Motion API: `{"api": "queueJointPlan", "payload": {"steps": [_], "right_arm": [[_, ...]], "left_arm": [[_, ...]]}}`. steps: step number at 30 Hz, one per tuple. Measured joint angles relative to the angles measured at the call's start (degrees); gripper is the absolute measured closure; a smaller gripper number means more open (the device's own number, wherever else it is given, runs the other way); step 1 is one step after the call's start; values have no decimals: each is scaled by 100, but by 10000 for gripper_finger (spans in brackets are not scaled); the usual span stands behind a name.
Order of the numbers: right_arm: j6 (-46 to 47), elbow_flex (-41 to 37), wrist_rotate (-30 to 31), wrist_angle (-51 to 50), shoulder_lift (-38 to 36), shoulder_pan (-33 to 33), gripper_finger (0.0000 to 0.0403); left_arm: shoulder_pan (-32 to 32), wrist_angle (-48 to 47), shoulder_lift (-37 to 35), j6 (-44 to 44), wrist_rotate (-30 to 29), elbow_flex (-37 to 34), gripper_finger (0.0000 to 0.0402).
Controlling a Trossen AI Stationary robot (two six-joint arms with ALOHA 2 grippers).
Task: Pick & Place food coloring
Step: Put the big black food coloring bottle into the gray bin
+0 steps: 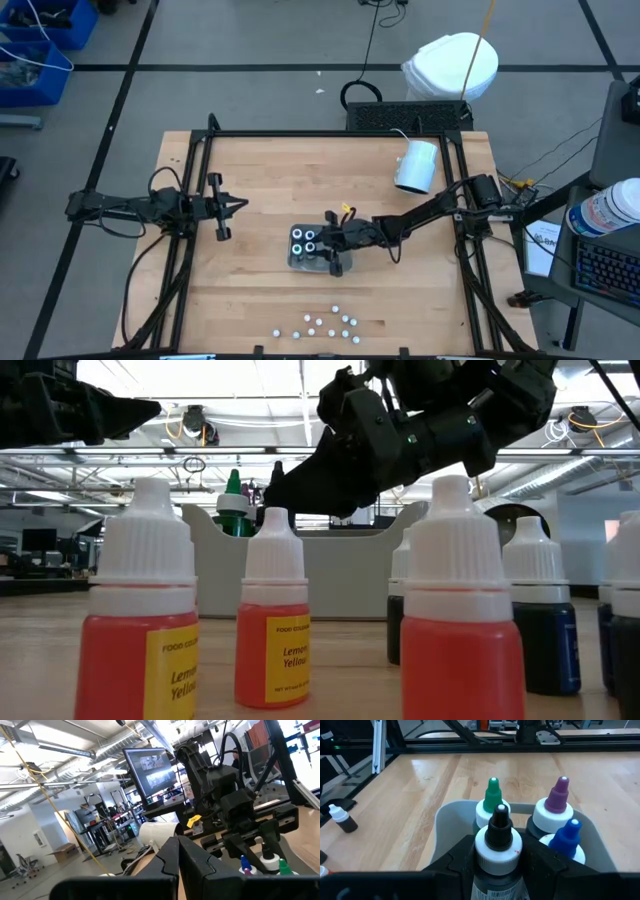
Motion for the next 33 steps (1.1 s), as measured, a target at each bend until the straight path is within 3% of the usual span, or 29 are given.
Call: {"api": "queueJointPlan", "payload": {"steps": [33], "right_arm": [[-288,2,0,578,472,65,268]], "left_arm": [[-1,31,0,-187,28,0,392]]}}
